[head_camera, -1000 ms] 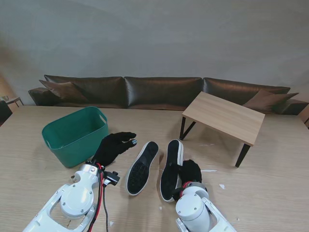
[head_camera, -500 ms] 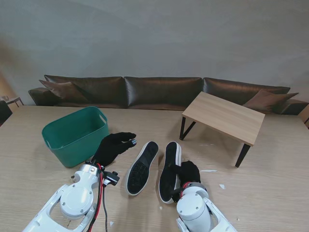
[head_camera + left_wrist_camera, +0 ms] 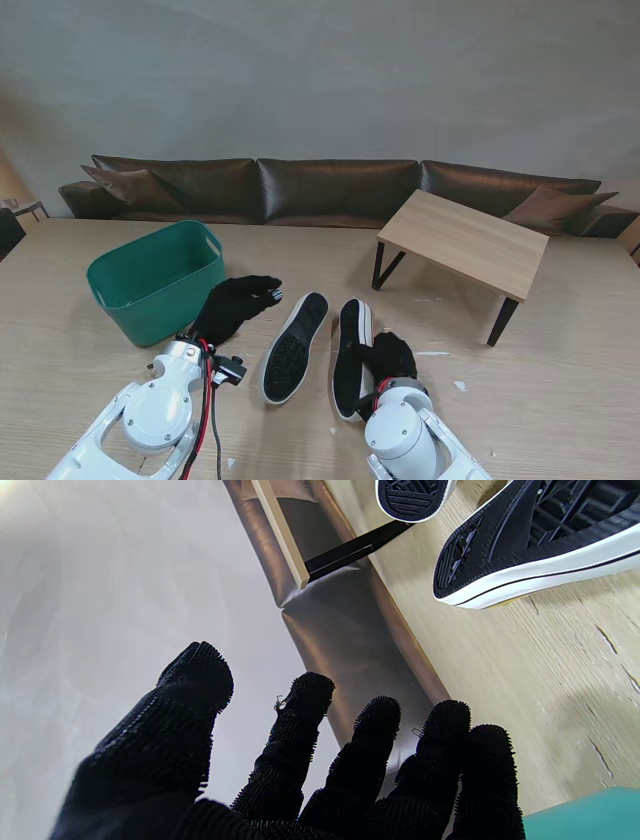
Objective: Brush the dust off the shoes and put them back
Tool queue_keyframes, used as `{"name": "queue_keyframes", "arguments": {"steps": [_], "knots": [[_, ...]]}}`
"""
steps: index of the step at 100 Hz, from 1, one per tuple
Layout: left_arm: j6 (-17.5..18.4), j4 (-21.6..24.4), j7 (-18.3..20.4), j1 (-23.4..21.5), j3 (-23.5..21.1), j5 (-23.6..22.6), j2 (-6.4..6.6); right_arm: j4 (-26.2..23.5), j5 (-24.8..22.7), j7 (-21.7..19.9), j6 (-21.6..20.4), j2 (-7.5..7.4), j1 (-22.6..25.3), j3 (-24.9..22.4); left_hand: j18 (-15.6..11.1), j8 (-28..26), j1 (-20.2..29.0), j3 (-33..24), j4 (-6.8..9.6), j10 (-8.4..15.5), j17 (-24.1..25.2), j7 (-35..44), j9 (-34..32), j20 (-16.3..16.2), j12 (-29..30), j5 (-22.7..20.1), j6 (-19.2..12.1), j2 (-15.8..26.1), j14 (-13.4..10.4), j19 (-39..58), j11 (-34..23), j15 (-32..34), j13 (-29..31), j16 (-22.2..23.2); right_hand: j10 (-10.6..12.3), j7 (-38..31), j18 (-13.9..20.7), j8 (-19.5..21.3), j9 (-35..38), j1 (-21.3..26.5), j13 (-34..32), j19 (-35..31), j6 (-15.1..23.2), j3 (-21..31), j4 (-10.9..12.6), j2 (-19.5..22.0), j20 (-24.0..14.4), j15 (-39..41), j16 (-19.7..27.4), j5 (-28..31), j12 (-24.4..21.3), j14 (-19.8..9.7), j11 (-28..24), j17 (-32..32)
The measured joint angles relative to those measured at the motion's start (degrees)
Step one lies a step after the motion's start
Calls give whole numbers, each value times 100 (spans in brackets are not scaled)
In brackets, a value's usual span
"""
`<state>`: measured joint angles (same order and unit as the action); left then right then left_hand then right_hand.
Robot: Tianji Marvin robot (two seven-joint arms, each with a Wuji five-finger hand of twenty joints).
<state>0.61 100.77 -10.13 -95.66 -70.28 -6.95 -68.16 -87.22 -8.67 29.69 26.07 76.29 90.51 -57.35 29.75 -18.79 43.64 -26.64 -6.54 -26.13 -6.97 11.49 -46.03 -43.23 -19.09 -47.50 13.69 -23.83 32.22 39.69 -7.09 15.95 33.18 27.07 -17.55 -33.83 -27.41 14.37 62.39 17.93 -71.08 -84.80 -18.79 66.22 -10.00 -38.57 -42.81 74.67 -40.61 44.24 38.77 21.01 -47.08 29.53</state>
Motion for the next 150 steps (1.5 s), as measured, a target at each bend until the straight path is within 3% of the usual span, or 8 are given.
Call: {"name": "queue_keyframes", "arguments": {"steps": [115,150], "knots": [[29,-10,158,-7,-20,44,36,97,-324,154,-70,-8,-84,66,-1,-94,1,78,0,0,0,108,-276,-61,-128,-146,64,0,-1,-9,-20,0,6,0,42,-118,40,-154,-211,-28,0,291,55,-118,68,-6,120,-507,244,-241,-7,-1,-74,0],[38,-10,177,-16,-34,53,41,84,-464,60,-63,-49,-83,66,-1,-102,1,135,0,0,0,116,-280,-62,-138,-219,66,0,-1,-9,-21,0,9,0,82,-136,47,-191,-381,-150,1,525,165,-127,68,-6,347,-748,330,-358,-27,-1,-74,0]]}}
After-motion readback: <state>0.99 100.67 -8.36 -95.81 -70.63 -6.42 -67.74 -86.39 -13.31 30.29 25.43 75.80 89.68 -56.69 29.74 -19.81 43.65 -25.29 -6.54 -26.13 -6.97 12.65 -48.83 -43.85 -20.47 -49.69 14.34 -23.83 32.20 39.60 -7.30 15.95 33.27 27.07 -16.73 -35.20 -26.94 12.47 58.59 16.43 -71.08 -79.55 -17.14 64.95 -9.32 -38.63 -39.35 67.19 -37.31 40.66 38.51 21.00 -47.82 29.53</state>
